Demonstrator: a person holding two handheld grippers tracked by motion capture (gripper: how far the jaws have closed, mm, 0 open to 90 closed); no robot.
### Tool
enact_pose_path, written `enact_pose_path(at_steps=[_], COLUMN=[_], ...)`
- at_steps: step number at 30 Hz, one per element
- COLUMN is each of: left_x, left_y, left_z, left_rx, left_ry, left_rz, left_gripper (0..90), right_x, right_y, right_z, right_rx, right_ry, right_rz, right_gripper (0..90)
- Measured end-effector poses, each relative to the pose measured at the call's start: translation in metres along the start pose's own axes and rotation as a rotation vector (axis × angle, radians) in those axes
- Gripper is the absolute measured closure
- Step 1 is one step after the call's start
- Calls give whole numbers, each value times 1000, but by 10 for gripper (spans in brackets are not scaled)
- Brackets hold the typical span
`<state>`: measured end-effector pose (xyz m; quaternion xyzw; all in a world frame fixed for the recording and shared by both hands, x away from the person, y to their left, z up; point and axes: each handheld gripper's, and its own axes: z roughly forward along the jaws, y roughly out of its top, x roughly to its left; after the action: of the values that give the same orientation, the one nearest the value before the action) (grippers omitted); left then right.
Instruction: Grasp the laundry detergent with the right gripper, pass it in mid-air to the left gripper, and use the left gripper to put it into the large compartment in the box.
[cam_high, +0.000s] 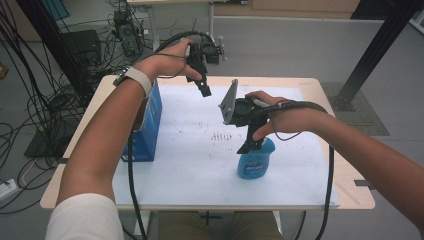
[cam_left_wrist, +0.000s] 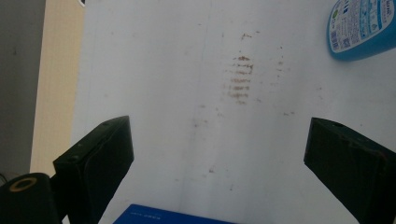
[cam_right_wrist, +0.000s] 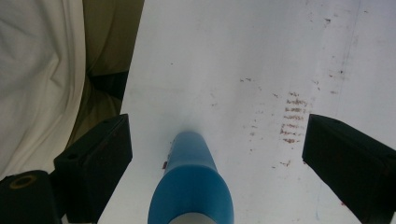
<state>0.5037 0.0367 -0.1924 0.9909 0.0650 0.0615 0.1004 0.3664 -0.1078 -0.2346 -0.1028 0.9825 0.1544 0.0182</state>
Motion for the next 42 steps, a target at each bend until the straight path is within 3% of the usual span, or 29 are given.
enact_pose_path(at_steps=[42], left_x=[-1], left_y=[0], left_z=[4], left_rx=[21], left_ry=[13], left_rz=[-5], left_gripper=[89], right_x=[5], right_y=[-28], right_z=[-23], right_rx=[-93], right_ry=[-29], right_rz=[31], right_gripper=[67])
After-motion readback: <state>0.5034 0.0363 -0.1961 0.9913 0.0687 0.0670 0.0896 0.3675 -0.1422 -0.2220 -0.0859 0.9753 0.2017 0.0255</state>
